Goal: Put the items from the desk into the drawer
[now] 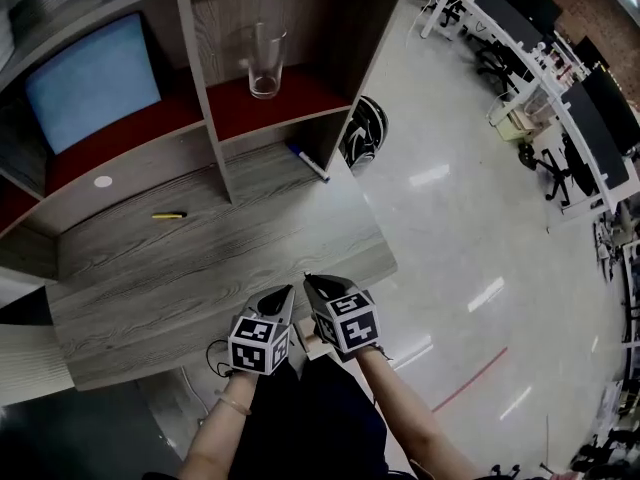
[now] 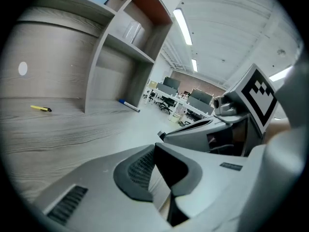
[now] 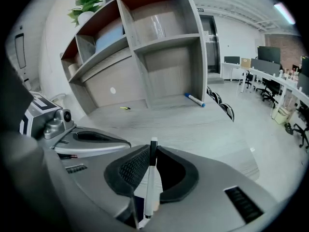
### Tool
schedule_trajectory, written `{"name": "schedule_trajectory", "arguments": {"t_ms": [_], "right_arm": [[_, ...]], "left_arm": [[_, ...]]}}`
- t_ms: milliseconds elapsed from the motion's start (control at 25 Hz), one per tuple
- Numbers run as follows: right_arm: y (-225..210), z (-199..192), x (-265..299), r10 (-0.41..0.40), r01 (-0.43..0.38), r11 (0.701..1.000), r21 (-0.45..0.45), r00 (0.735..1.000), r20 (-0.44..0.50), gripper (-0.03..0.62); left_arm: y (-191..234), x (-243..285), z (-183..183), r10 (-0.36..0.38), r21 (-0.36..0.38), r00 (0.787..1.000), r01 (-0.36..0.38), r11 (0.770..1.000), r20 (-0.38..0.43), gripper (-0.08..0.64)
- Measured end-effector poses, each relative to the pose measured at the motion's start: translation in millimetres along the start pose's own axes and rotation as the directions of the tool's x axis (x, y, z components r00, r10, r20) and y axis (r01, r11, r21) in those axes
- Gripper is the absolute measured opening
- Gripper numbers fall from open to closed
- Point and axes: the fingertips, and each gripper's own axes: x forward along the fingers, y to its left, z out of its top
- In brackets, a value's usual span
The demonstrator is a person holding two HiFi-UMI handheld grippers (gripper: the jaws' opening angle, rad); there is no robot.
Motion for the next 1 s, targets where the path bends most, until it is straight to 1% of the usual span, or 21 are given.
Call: {"name": "schedule_trajectory", "arguments": {"t_ms": [200, 440, 600, 720, 1000], "right_arm": [[-15.8, -17.5, -30.0, 0.001, -0.001, 1.000, 0.008, 1.000, 0.028, 0.066], [-29.3, -48.5, -47.3, 0.005, -0.006, 0.999, 0.032, 1.000, 0.029, 0.066], [-30.6, -65.1, -55.6, 0.036, -0.037, 0.998, 0.046, 0.999, 0.023, 0.066], [-32.3, -83.8, -54.7, 0.058, -0.058, 0.997, 0.057, 0.998, 0.004, 0.066], [-38.5, -121.5, -39.9, 0.078, -0.076, 0.996, 0.044, 0.997, -0.024, 0.066]], "left_arm": [[-35.2, 2.3, -6.9, -0.003, 0.039, 1.000, 0.003, 0.999, 0.000, 0.028], [-59.5, 5.1, -27.3, 0.017, 0.019, 1.000, -0.017, 1.000, 0.005, 0.028], [-78.5, 4.3, -41.0, 0.028, 0.023, 1.000, -0.028, 0.999, -0.007, 0.028], [-84.8, 7.5, -56.5, 0.043, 0.023, 0.999, -0.043, 0.999, -0.015, 0.028], [-89.0, 15.9, -97.1, 0.076, -0.007, 0.996, -0.077, 0.997, -0.037, 0.028]]}}
